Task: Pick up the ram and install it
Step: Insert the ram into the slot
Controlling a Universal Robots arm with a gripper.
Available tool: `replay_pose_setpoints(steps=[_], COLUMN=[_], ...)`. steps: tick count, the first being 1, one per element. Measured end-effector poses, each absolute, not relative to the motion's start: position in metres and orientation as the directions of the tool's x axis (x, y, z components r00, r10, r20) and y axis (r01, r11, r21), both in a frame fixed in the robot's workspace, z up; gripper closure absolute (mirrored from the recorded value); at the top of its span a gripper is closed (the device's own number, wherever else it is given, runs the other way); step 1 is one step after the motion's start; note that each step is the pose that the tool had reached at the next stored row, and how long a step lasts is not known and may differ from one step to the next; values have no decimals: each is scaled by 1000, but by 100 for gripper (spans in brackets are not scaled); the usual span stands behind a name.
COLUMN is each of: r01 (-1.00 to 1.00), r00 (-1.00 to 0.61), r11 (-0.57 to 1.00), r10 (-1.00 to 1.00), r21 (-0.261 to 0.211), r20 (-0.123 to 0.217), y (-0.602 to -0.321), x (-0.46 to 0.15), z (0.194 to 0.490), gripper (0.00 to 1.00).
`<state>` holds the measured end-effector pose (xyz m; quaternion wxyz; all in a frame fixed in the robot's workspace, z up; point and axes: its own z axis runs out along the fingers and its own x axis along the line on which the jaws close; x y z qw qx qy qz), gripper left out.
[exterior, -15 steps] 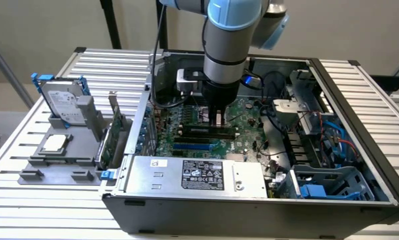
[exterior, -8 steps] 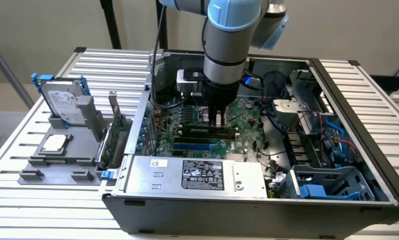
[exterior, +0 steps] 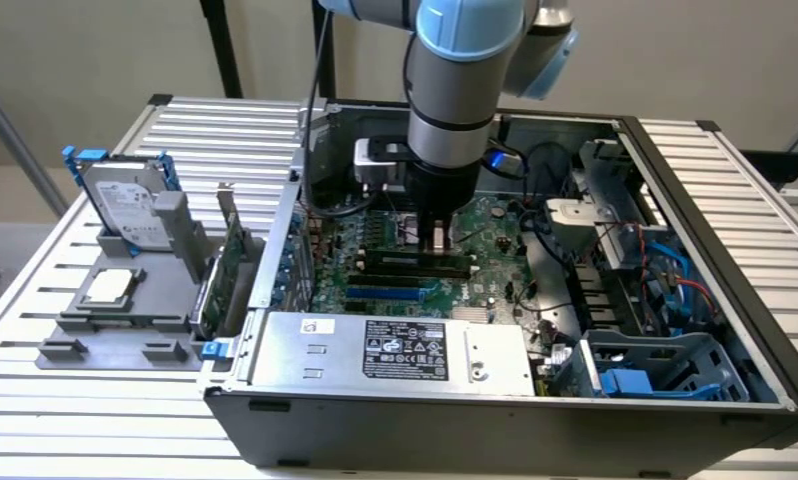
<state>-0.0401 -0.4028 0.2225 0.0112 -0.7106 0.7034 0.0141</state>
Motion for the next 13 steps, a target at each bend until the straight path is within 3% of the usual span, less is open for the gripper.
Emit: replay_pose_setpoints(steps=[13], r01=[-1000], r00=[24], r11=[-24], r10=[-999], r21=[3], r20=[-35], y=[-403], x=[-41], z=[222], gripper=[86])
